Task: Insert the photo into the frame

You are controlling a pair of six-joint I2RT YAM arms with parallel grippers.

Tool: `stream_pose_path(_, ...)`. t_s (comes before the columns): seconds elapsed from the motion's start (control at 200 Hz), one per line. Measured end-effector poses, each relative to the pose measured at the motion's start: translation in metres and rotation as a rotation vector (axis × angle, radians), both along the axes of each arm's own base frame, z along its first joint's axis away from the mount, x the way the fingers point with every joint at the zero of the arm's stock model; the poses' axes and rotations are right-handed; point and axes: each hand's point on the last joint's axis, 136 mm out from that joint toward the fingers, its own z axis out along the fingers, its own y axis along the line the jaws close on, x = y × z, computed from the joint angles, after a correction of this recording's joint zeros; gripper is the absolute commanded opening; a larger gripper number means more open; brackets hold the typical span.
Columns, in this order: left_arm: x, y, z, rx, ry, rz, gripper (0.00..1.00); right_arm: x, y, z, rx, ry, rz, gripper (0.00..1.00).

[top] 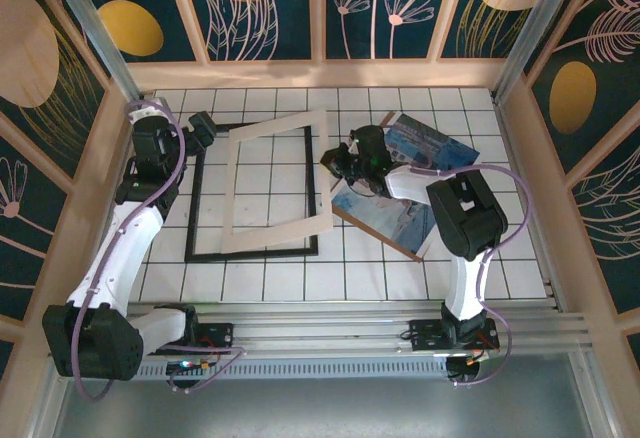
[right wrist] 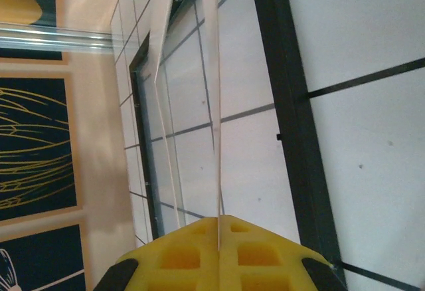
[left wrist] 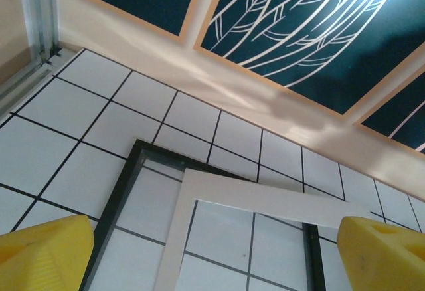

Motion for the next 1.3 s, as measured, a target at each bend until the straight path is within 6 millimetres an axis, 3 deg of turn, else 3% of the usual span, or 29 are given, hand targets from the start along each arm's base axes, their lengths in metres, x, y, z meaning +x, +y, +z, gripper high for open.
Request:
stream_pose_path(0.425, 0.002, -0.004, -0.007, -0.006, 0.018, -0.02, 0.94, -0.001, 0.004, 0.008, -0.009, -0.029, 0.026, 0.0)
stream_pose_path(0.731, 0.003, -0.008, -0.014, -0.013, 0.034, -0.041, 0.93, 0.006, 0.024, 0.003, -0.006, -0.042, 0.046, 0.0)
stream_pose_path(0.961, 0.003, -0.011, -0.015, -0.021, 0.033, -0.06, 0.93, 0.002, 0.051, -0.005, -0.009, -0.053, 0.062, 0.02)
stream_pose_path(1.161, 0.001, -0.015, -0.031, -0.032, 0.063, -0.08, 0.93, -0.002, 0.069, -0.015, -0.018, -0.048, 0.062, 0.05)
stream_pose_path(1.301, 0.001, -0.016, -0.031, -0.038, 0.065, -0.085, 0.92, -0.002, 0.075, -0.023, -0.033, -0.045, 0.048, 0.07)
